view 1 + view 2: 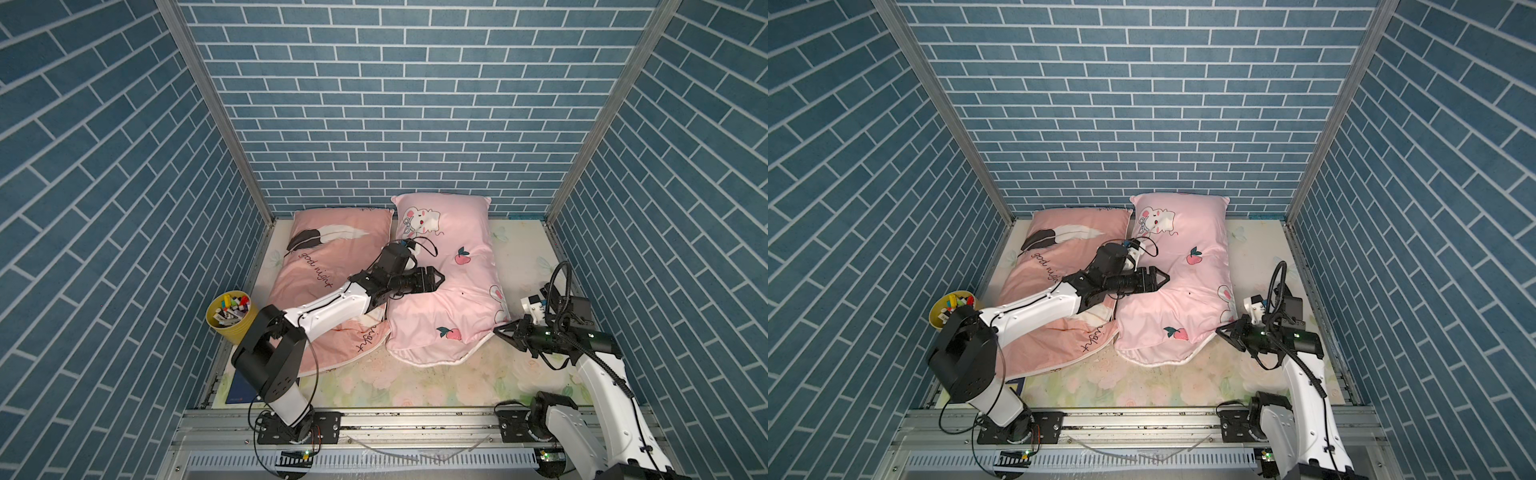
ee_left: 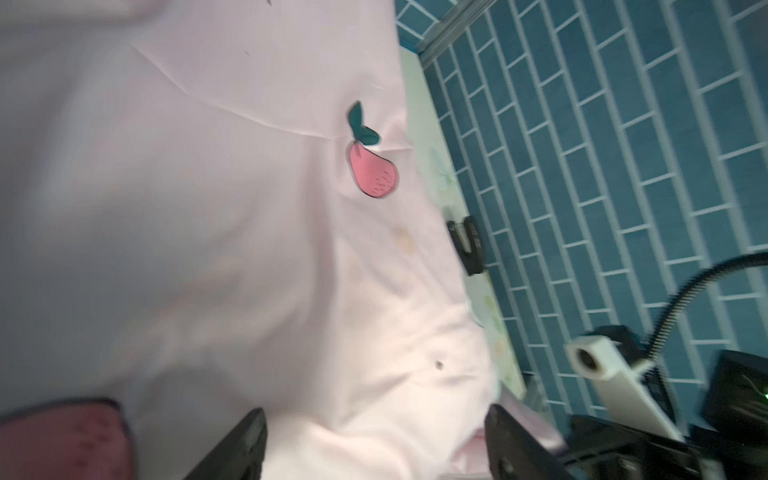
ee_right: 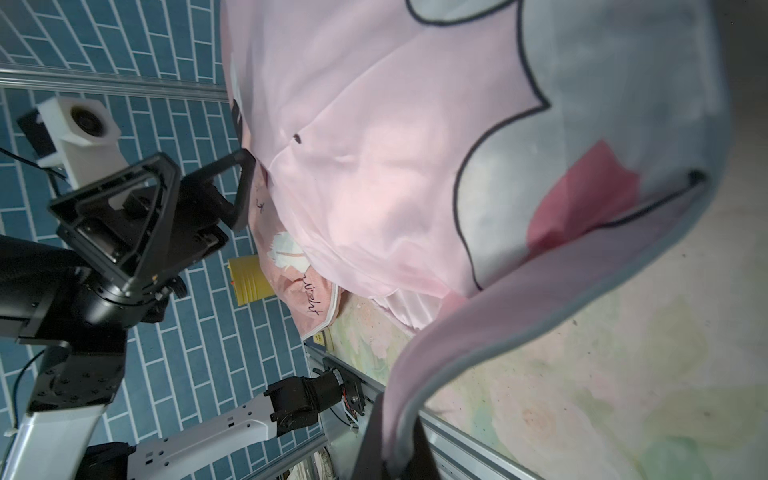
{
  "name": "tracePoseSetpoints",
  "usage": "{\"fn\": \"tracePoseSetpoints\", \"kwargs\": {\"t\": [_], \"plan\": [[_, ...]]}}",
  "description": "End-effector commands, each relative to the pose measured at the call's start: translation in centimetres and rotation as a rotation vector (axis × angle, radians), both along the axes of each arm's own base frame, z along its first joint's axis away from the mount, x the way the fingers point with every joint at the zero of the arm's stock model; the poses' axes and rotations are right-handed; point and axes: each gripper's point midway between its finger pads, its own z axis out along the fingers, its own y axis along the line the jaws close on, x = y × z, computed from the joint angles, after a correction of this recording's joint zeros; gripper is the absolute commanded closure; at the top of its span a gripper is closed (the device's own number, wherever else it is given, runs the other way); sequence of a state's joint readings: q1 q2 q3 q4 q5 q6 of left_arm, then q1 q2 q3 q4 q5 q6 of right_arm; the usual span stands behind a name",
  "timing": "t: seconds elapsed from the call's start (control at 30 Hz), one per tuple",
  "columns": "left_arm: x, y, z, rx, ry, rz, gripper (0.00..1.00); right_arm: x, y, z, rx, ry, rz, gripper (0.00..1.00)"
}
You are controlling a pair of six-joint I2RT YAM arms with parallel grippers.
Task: Zip up pillowcases
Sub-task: Pick up the pillowcase from the center of the board, then zip the zipper on the pillowcase.
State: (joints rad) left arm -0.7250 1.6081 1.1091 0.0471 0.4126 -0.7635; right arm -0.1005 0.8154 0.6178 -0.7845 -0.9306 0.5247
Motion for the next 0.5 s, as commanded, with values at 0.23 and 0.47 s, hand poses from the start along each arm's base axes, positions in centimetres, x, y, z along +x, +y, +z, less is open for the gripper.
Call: {"fn": "tracePoseSetpoints", "kwargs": {"t": [0.23, 0.47], "plan": [[-8.3, -6.8, 2.3, -0.315, 0.176, -0.211, 0.4, 0.8, 2.4, 3.5, 0.14, -0.161, 0.109, 1.0], [-9.0, -8.4, 0.2, -0.336, 0.229, -0.196, 0.51, 0.9, 3.0, 3.6, 0.171, -0.176, 0.124, 1.0]]}}
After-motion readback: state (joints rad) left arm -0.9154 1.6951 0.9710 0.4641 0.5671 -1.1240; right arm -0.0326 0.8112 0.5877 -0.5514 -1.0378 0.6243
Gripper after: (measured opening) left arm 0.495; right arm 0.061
